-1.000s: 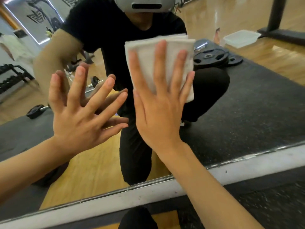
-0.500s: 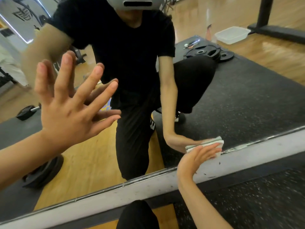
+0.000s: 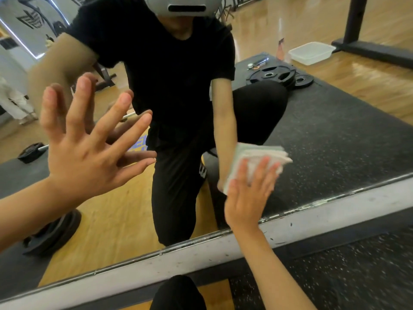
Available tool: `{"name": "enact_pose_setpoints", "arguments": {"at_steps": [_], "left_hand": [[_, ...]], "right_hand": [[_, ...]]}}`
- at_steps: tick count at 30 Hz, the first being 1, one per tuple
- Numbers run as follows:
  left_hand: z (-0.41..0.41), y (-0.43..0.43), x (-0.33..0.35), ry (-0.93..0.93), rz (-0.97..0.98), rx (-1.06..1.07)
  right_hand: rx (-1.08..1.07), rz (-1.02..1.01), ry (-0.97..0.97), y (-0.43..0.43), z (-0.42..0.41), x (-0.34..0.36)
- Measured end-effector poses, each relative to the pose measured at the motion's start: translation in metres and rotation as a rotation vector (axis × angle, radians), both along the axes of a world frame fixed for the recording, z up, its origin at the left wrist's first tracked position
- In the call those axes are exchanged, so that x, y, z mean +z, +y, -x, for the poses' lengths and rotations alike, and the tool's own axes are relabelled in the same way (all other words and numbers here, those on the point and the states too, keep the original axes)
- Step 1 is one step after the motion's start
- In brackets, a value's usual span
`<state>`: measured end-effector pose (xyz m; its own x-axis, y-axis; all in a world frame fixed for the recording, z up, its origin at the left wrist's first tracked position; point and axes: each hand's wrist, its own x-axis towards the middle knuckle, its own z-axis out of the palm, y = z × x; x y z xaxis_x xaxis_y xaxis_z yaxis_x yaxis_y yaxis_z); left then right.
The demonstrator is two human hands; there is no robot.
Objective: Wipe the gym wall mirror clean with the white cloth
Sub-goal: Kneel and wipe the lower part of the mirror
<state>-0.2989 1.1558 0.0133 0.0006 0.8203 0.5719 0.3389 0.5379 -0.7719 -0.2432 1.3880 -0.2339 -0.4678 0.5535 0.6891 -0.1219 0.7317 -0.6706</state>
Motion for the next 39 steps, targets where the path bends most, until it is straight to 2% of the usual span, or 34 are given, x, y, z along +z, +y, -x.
{"name": "enact_pose_setpoints", "arguments": {"at_steps": [4,8,10,11,12,17,21,25,27,29,31,35,37,39], "left_hand": [[0.001,0.003,0.0,-0.039,0.01,-0.019],[0.001,0.002,-0.002,-0.028,0.015,-0.007],[0.001,0.004,-0.002,0.013,0.008,-0.009],[0.0,0.005,-0.002,0.03,0.008,-0.019],[0.0,0.004,-0.001,0.045,0.008,-0.023],[-0.002,0.008,0.0,0.025,-0.009,0.001],[-0.004,0.007,0.001,-0.002,0.014,0.03],[-0.003,0.005,-0.001,-0.043,0.01,0.029],[-0.003,0.004,-0.002,-0.033,0.02,0.038],[-0.004,0.004,0.001,-0.015,0.017,0.04],[-0.004,0.004,0.002,0.007,0.016,0.035],[-0.003,0.005,0.005,-0.001,0.017,0.003],[-0.002,0.004,0.004,-0.011,0.023,-0.001],[0.0,0.005,0.002,-0.02,0.023,-0.003]], "right_hand": [[-0.034,0.533,-0.039,0.005,-0.01,-0.054],[-0.088,1.185,0.061,0.017,-0.01,-0.031],[-0.121,1.349,0.088,0.025,-0.007,-0.003],[-0.119,1.352,0.097,0.024,-0.006,0.013],[-0.1,1.29,0.113,0.021,-0.006,0.03],[-0.094,0.652,0.158,0.011,0.008,0.135],[-0.16,0.351,0.195,-0.02,0.017,0.229],[-0.148,-0.048,0.259,-0.06,0.02,0.32],[-0.155,-0.225,0.265,-0.057,0.019,0.338],[-0.122,-0.393,0.258,-0.036,0.018,0.327],[-0.088,-0.445,0.232,-0.009,0.014,0.294],[-0.121,-0.285,0.082,0.029,0.002,0.211],[-0.118,-0.227,0.023,0.036,-0.005,0.194],[-0.124,-0.252,0.022,0.036,-0.005,0.205]]}}
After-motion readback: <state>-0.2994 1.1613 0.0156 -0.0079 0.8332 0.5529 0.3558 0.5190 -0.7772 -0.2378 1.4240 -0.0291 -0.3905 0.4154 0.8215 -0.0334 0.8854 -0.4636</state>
